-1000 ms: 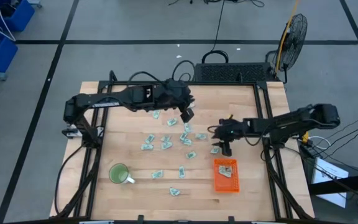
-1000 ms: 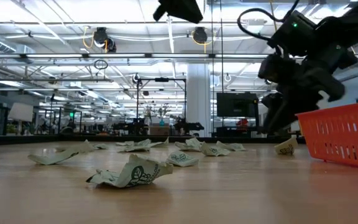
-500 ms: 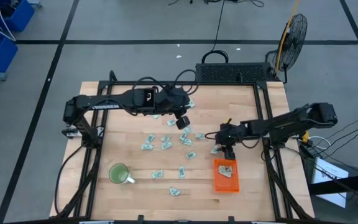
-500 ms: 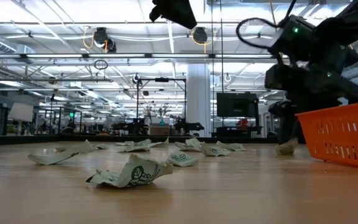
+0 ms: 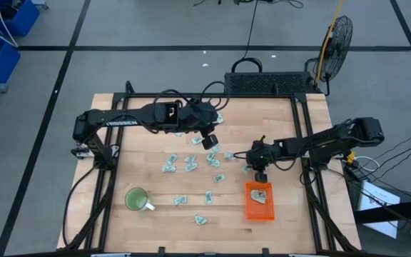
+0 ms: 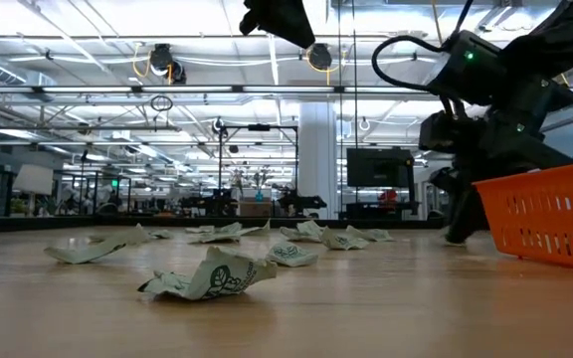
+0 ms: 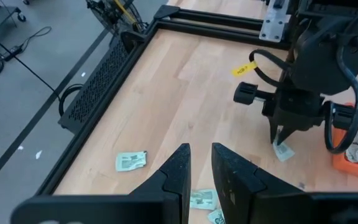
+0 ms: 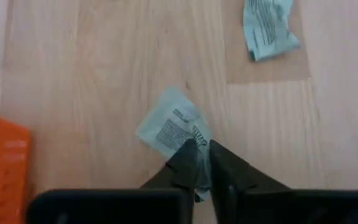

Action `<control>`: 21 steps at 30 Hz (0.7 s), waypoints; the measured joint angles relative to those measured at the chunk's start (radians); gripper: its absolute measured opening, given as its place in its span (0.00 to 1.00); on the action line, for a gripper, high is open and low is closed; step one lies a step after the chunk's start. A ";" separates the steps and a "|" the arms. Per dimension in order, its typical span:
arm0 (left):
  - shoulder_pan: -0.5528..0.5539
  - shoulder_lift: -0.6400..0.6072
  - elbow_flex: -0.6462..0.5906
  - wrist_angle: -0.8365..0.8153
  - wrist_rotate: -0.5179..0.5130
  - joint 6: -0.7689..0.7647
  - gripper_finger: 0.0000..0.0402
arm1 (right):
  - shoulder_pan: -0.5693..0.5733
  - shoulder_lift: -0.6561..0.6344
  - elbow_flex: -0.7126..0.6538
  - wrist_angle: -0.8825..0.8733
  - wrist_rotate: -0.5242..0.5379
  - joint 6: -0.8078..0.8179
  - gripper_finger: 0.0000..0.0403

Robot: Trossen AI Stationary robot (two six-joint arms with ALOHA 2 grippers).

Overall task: Pick and place Stevia / Truvia into bins
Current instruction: Put the stevia packet into the orange basket

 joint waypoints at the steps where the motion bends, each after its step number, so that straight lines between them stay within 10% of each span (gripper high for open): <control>1: 0.000 0.000 0.000 0.000 0.000 -0.001 0.18 | 0.000 -0.016 -0.001 -0.007 0.000 0.000 0.02; 12: 0.000 0.000 0.000 0.000 0.000 -0.008 0.18 | 0.200 -0.337 0.021 -0.077 -0.147 0.164 0.01; 21: 0.000 0.000 0.000 0.004 0.000 -0.008 0.18 | 0.483 -0.235 0.020 -0.101 0.001 0.353 0.08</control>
